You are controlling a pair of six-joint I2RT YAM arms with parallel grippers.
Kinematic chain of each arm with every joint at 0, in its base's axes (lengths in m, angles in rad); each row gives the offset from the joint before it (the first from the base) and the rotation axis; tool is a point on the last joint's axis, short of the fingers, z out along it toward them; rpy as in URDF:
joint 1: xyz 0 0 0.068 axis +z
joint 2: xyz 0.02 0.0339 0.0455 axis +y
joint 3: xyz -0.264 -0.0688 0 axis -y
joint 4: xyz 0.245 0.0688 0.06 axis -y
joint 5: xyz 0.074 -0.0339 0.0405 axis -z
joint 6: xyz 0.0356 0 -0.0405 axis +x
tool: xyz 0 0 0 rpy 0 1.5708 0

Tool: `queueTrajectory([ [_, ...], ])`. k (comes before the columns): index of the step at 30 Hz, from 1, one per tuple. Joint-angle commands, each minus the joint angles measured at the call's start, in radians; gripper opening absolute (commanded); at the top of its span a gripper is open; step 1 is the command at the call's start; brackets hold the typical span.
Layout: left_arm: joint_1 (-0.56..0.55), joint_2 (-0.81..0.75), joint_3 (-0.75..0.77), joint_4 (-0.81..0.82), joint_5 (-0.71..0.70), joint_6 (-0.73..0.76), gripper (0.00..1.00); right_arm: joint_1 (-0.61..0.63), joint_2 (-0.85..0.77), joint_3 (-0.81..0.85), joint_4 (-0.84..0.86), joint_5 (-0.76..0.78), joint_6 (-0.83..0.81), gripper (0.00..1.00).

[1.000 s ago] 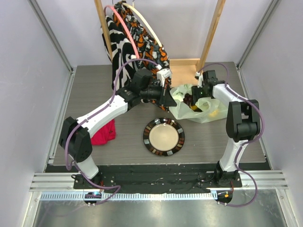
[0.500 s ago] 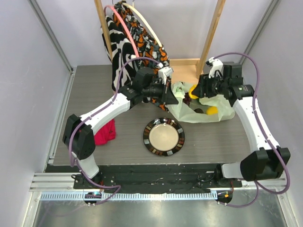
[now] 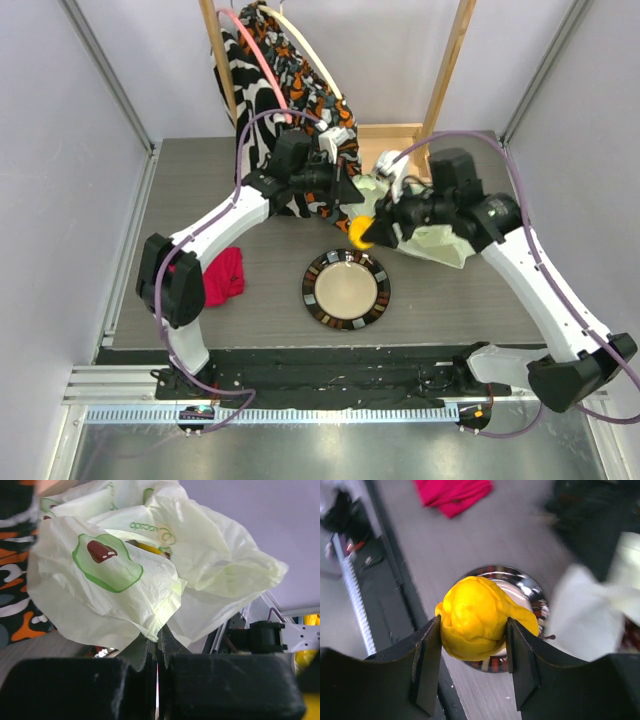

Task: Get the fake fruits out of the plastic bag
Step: Place the fake fruit on the plate.

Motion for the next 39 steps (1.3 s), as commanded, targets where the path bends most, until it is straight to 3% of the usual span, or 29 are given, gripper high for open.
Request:
queueTrajectory([
  [1,0.058,0.101,0.065,0.046,0.034,-0.036,0.00,0.214,-0.036,-0.054,-0.028,0.073,-0.188,0.30],
  [6,0.117,0.140,0.118,0.062,0.058,-0.054,0.00,0.348,-0.011,-0.205,0.078,0.148,-0.310,0.28],
  [12,0.144,0.092,0.071,0.101,0.138,-0.091,0.00,0.448,-0.002,-0.426,0.406,0.318,-0.409,0.28],
  [20,0.140,-0.008,-0.092,0.146,0.169,-0.114,0.00,0.460,0.167,-0.487,0.661,0.369,-0.449,0.29],
  [30,0.137,-0.070,-0.135,0.123,0.141,-0.088,0.00,0.488,0.333,-0.464,0.713,0.337,-0.511,0.31],
  [32,0.137,-0.074,-0.139,0.123,0.142,-0.083,0.00,0.494,0.356,-0.458,0.713,0.329,-0.521,0.46],
  [33,0.136,-0.075,-0.141,0.123,0.144,-0.083,0.00,0.494,0.357,-0.458,0.701,0.328,-0.521,0.58],
  [34,0.133,-0.075,-0.142,0.122,0.143,-0.083,0.00,0.492,0.354,-0.459,0.698,0.334,-0.515,0.74],
  [35,0.134,-0.075,-0.144,0.122,0.142,-0.085,0.00,0.494,0.334,-0.459,0.683,0.344,-0.497,0.99],
  [37,0.133,-0.075,-0.147,0.125,0.124,-0.100,0.00,0.491,0.287,-0.456,0.672,0.395,-0.456,1.00],
  [39,0.133,-0.080,-0.158,0.132,0.107,-0.113,0.00,0.456,0.184,-0.433,0.539,0.364,-0.442,1.00],
])
